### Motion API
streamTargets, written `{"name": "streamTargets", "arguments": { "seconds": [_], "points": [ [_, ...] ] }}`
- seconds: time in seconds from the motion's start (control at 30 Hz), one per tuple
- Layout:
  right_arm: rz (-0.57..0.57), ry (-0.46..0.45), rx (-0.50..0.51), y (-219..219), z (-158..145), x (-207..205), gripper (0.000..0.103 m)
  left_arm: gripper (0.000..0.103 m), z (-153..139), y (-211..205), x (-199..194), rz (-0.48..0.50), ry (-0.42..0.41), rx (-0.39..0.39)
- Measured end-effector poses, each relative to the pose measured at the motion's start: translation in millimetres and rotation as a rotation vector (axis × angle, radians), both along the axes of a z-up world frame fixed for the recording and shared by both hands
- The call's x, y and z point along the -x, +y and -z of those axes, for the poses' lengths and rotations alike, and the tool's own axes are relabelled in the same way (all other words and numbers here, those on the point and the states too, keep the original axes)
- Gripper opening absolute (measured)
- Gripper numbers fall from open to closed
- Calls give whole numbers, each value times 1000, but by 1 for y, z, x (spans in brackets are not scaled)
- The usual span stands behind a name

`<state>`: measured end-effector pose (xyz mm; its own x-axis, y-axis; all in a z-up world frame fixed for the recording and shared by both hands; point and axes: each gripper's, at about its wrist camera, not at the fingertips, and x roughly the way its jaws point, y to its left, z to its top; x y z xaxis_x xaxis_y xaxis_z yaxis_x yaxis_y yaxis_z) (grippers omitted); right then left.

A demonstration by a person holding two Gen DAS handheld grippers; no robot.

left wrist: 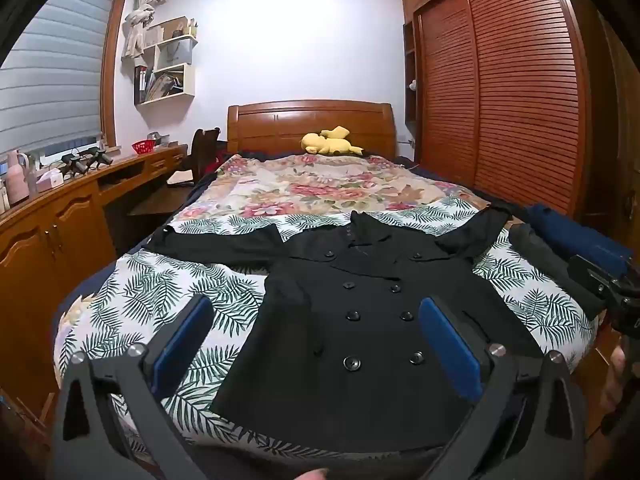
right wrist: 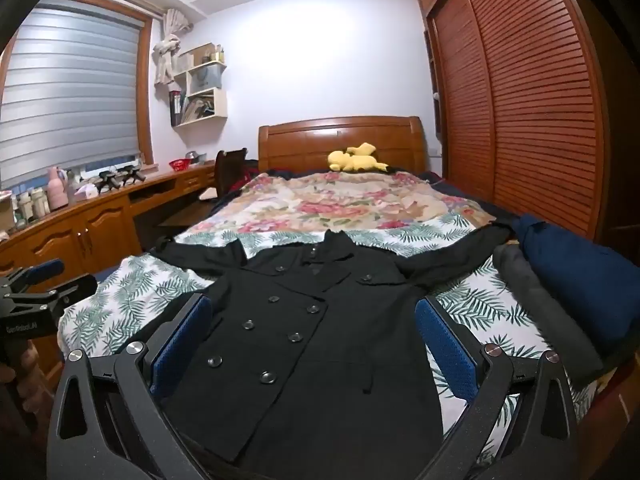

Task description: Fold large clothes

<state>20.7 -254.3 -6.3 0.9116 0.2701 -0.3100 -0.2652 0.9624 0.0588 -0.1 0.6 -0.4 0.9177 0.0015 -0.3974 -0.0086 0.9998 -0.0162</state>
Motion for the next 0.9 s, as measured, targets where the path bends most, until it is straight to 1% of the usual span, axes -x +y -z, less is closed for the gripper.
{"name": "streamTargets", "arguments": {
  "seconds": [0.03,0.33,0.47,0.9],
  "points": [
    [-1,1,-1,0,0,0,103,103,0,-2,-2,-2,11,-11],
    [1,-7,14,3,-1,2,103,103,-5,-2,2,-5,-3,-7],
    [0,-7,12,2,-1,2,103,103,-2,-4,5,-11,-11,-9],
    [1,-11,14,1,-2,2,103,103,-3,-4,5,-9,-11,-7]
  ]
}}
